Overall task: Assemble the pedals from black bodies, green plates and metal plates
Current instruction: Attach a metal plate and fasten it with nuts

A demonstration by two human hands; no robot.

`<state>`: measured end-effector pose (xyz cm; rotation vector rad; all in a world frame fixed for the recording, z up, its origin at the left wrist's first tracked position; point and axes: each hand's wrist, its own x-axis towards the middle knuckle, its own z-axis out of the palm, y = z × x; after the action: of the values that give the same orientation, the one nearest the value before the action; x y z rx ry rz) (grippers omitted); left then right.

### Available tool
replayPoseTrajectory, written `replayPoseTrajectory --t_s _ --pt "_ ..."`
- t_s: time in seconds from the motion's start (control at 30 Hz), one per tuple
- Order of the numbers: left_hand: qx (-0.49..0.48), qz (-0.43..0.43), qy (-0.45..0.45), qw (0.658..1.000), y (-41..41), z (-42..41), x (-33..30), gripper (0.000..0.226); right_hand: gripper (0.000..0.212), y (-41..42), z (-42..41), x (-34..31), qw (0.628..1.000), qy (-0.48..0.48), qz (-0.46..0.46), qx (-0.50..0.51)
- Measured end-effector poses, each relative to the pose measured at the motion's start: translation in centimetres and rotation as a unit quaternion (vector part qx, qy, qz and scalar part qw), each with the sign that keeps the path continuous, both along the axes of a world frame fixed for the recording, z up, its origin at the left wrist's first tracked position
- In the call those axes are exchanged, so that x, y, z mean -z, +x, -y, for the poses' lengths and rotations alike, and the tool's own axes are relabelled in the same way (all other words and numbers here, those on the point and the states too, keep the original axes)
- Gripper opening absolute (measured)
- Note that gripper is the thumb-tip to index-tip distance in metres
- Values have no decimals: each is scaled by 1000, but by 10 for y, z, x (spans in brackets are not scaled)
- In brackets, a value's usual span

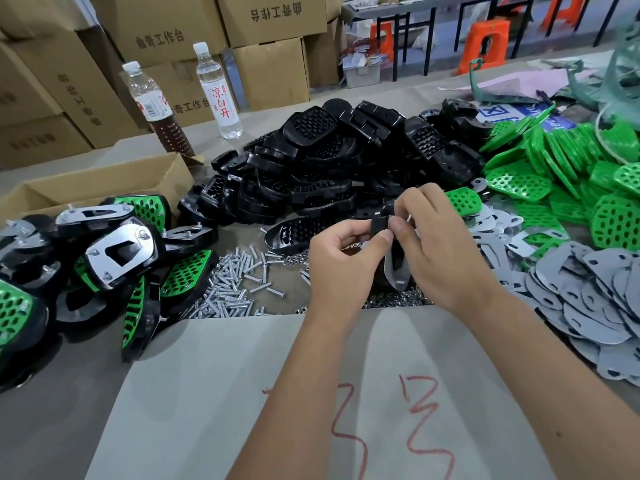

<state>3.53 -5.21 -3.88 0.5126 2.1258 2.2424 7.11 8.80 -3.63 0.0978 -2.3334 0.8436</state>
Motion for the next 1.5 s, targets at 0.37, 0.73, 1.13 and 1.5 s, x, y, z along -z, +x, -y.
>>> replayPoseTrajectory --t_s 0.37,0.73,1.13,1.5 --pt "2 -65 -11 998 4 -4 -1 25 40 3 2 -1 995 -16 -42 86" --pt "-43 -102 -71 991 13 -8 -2 21 28 1 1 1 995 -24 -59 81" --pt "-76 -132 -104 983 15 -10 -1 15 19 -1 -2 5 998 -6 -34 46" --pt "-83 -147 -101 980 14 -10 -1 14 23 1 -1 3 999 -11 -20 26"
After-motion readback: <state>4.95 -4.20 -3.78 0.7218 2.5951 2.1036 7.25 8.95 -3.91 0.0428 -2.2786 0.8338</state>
